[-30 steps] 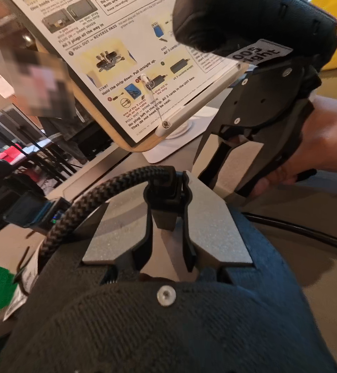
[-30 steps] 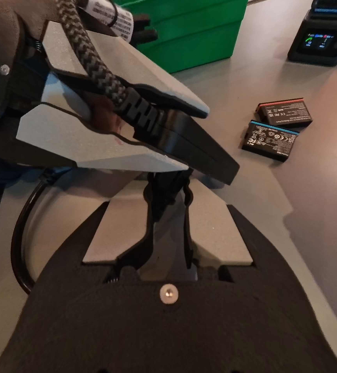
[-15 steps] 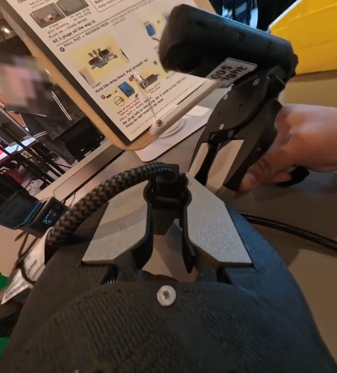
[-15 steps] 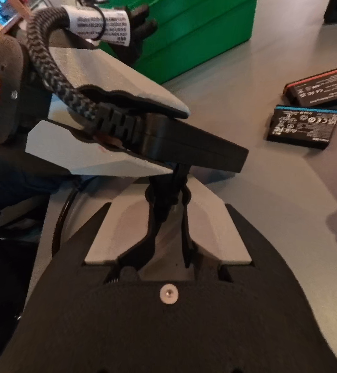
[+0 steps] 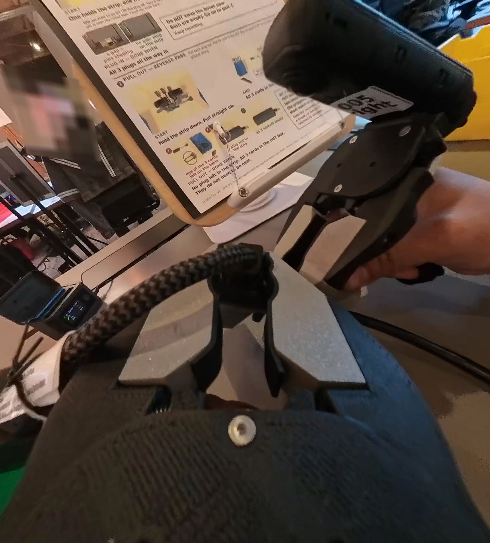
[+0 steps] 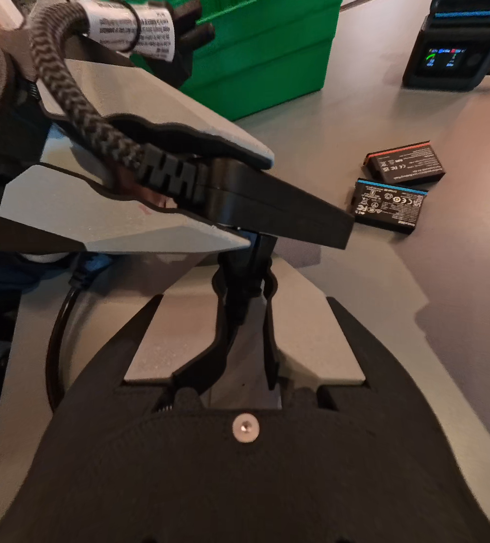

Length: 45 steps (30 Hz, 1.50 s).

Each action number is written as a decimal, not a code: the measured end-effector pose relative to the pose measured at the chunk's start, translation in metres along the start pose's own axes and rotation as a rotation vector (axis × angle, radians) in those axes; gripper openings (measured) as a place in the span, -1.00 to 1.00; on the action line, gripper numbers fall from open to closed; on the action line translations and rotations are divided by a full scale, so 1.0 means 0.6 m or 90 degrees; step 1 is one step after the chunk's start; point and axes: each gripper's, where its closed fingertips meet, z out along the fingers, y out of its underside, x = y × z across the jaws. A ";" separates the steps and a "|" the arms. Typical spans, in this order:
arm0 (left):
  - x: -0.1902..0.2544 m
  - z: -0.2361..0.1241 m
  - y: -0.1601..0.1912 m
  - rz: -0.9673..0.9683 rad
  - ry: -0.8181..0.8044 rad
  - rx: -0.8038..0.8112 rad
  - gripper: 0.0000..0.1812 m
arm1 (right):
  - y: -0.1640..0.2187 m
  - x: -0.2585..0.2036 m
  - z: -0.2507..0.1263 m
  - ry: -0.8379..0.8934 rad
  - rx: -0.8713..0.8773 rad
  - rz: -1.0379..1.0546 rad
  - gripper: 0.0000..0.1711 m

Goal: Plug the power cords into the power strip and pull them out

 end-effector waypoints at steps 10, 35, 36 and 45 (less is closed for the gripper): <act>-0.030 0.014 0.016 -0.047 -0.050 -0.033 -0.72 | -0.002 0.001 0.007 0.033 0.023 0.051 -0.75; -0.016 0.022 0.026 -0.139 0.020 -0.031 -0.72 | 0.009 0.038 -0.012 0.150 -0.016 -0.059 -0.74; -0.014 0.023 0.027 -0.139 0.022 -0.033 -0.72 | 0.010 0.038 -0.012 0.145 -0.015 -0.052 -0.74; -0.011 0.023 0.022 -0.008 -0.037 -0.040 -0.72 | 0.009 0.031 -0.005 0.064 0.033 -0.001 -0.74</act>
